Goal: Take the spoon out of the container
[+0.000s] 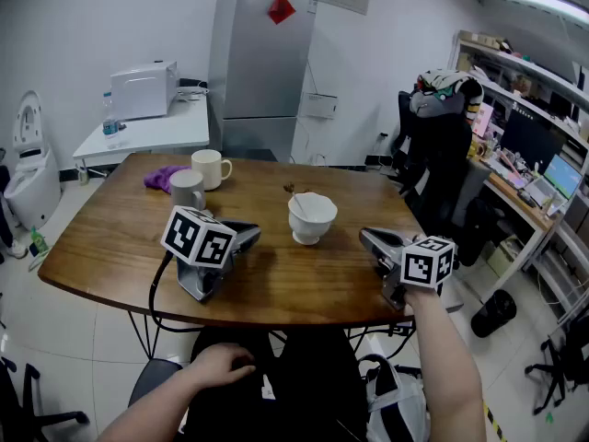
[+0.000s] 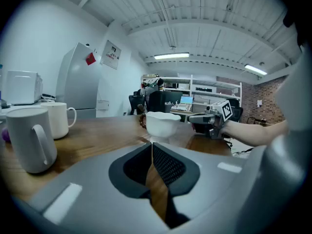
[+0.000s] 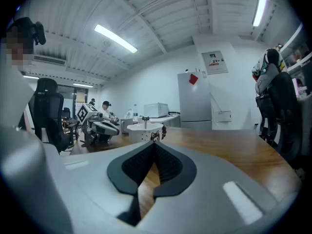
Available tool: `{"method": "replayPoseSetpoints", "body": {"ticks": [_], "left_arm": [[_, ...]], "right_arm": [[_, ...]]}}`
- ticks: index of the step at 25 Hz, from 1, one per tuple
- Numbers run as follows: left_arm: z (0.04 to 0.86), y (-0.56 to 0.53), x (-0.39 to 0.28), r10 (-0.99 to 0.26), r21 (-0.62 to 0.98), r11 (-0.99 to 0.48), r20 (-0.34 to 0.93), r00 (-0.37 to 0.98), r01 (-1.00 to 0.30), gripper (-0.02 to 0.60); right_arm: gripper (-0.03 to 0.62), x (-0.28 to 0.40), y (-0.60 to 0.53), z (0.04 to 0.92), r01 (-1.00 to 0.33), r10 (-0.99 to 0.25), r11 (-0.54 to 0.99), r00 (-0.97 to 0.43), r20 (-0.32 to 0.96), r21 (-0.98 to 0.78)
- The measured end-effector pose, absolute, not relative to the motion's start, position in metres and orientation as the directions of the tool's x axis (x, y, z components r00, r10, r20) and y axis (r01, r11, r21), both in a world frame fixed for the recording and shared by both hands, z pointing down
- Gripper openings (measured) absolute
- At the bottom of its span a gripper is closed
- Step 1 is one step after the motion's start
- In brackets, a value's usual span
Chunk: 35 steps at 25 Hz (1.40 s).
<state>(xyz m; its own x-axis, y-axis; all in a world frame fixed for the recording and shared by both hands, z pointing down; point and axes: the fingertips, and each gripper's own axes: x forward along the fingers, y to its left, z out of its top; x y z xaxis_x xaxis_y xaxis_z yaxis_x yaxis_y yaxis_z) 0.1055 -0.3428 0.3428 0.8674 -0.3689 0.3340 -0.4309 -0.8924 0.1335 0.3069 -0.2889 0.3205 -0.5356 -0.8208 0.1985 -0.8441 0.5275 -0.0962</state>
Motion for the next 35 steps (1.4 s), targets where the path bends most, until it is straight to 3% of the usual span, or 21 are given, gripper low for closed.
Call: {"method": "replayPoseSetpoints", "body": {"ticks": [16, 35], "left_arm": [[0.331, -0.354, 0.109, -0.390, 0.115, -0.890, 0.312, 0.866, -0.442, 0.012], [0.330, -0.354, 0.113, -0.396, 0.116, -0.887, 0.310, 0.864, -0.448, 0.012]], "right_arm": [[0.002, 0.298, -0.304, 0.298, -0.836, -0.813, 0.549, -0.540, 0.218, -0.020], [0.023, 0.221, -0.368, 0.247, -0.742, -0.674, 0.665, -0.545, 0.500, 0.087]]}}
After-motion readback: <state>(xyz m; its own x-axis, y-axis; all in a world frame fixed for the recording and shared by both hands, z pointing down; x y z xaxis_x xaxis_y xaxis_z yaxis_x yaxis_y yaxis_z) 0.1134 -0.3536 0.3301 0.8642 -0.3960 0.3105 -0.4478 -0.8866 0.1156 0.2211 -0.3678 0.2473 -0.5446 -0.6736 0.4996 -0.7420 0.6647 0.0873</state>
